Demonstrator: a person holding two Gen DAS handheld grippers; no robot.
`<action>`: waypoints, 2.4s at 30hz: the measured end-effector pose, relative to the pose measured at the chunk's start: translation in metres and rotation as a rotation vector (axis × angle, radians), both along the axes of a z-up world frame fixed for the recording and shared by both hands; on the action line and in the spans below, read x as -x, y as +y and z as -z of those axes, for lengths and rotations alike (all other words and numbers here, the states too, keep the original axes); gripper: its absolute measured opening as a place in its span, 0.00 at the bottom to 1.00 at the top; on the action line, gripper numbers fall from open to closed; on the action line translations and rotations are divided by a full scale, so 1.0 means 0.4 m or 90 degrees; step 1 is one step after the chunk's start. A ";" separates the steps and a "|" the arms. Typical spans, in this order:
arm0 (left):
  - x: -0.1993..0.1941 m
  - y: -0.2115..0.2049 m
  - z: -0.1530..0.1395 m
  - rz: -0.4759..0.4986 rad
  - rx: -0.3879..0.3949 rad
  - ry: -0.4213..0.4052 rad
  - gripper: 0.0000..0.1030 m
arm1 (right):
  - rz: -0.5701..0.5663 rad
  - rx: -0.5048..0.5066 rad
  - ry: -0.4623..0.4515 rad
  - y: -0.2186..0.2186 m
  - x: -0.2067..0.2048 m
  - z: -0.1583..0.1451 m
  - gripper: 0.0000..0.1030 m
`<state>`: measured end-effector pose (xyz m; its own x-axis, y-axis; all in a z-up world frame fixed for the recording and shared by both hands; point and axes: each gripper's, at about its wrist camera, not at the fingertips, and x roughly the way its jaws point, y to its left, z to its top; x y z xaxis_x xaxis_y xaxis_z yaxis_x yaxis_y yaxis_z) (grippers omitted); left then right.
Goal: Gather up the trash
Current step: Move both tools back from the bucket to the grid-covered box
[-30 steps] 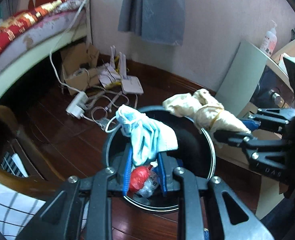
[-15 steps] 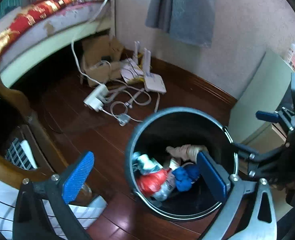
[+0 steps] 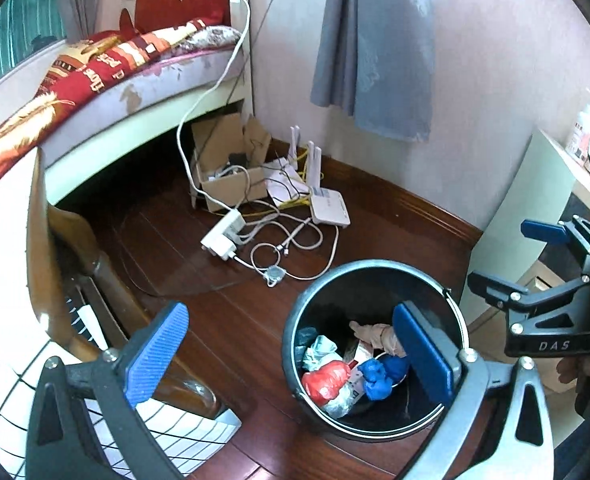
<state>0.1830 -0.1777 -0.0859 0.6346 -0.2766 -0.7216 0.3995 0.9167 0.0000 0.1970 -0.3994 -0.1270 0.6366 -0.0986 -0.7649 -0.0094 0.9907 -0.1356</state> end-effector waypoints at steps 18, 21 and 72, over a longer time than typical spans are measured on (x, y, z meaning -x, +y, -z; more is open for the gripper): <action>0.054 0.169 -0.142 -0.096 0.005 -0.094 1.00 | -0.089 -0.007 -0.076 0.165 -0.014 -0.111 1.00; 0.055 0.211 -0.149 -0.121 0.005 -0.099 1.00 | -0.112 -0.011 -0.086 0.208 -0.017 -0.126 1.00; 0.158 1.038 -0.118 -0.468 0.029 -0.084 0.86 | -0.448 -0.120 -0.075 1.114 -0.155 -0.211 1.00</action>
